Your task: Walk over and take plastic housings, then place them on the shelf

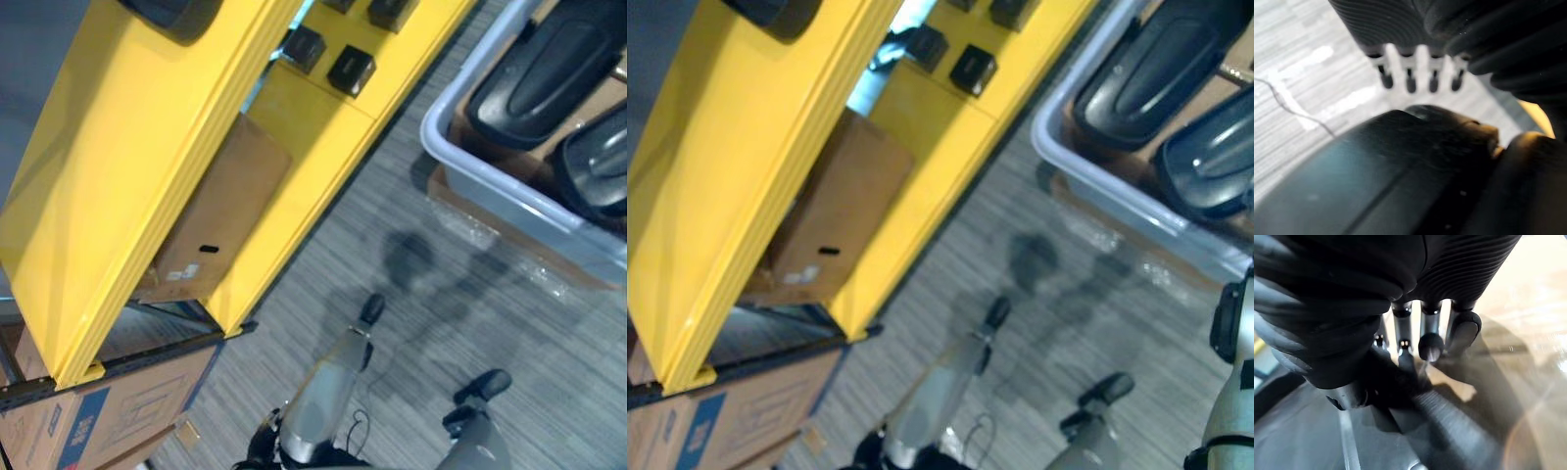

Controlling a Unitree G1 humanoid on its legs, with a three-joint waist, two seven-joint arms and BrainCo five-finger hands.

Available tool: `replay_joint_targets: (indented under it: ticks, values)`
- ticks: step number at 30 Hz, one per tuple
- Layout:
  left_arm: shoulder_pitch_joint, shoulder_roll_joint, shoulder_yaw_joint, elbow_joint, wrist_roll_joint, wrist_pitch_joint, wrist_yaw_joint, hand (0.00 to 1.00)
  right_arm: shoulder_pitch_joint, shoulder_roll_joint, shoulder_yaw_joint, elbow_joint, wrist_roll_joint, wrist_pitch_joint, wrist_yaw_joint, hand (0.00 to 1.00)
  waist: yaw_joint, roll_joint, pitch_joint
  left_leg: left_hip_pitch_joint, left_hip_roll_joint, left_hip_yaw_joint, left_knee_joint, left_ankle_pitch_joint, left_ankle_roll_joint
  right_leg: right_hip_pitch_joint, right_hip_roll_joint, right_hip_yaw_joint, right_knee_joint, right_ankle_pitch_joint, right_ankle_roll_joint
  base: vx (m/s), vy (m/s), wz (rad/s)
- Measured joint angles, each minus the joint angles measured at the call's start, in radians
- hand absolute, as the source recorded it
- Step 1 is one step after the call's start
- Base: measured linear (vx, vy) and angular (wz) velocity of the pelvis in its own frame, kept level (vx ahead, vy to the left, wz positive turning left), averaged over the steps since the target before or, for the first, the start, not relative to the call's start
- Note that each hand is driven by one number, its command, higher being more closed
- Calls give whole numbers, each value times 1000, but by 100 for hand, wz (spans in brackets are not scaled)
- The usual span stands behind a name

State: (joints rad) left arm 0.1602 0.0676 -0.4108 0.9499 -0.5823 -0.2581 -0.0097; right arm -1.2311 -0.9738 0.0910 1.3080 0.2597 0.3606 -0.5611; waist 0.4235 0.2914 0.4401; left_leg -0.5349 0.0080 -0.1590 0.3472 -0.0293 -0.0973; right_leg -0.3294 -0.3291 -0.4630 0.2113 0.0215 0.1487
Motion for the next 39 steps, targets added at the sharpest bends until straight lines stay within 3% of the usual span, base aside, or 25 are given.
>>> replay_joint_targets:
  ticks: [4,5,12,18,22,24,26,31,33,36,39]
  values:
    - [3,3,31,-27,0,1,5,0,4,7,21,-2,-79,-70,-46,100,-7,-16,12,18,10,3,1,-3,1,20,12,1,-5,3,3,-12,-16,-3]
    - [7,4,54,-40,0,-1,7,0,4,15,32,-9,-89,-105,-68,100,-17,-26,19,29,17,3,3,-6,-1,30,19,2,-6,2,2,-25,-37,-8]
    - [10,39,107,-89,0,-33,40,0,7,48,51,-55,-146,-210,-149,100,-61,-89,64,99,48,7,7,-25,-10,96,47,4,-13,-6,-8,-28,-41,-8]
    - [18,43,183,-237,14,-102,159,0,59,82,70,-124,-200,-280,-209,100,-93,-130,88,178,53,2,-44,-11,-19,160,49,-4,-4,-18,-8,-10,-45,4]
    - [43,45,266,-503,111,-110,252,0,142,145,68,-257,-242,-305,-246,100,-131,-186,93,240,59,2,-102,13,-25,204,51,-12,-9,-24,-7,15,-51,4]
    - [53,49,301,-654,200,-99,305,0,194,175,65,-338,-263,-311,-251,100,-150,-214,89,275,62,1,-134,24,-29,233,54,-22,-21,-24,-7,4,-66,6]
    - [57,75,323,-781,316,-63,367,0,286,235,48,-457,-318,-318,-268,100,-166,-260,56,308,73,5,-165,30,-35,260,66,-25,-44,-25,-8,4,-57,-3]
    - [55,121,341,-829,553,12,485,0,480,344,47,-665,-404,-316,-281,100,-192,-333,-59,371,89,28,-225,33,-40,312,90,-27,-104,-23,-6,63,-66,-8]
    - [34,123,365,-845,666,49,545,0,551,371,48,-761,-444,-315,-281,100,-199,-348,-106,399,99,38,-249,33,-42,337,106,-25,-141,-11,-7,75,-66,-11]
    - [-23,131,400,-851,751,87,598,0,623,413,50,-883,-481,-315,-273,100,-214,-359,-164,439,115,56,-288,39,-51,373,130,-13,-191,8,-9,70,-74,-18]
    - [-72,173,408,-849,803,96,630,0,663,435,66,-964,-514,-315,-255,100,-233,-371,-203,466,127,82,-310,42,-55,391,146,6,-231,26,-15,27,-33,-24]
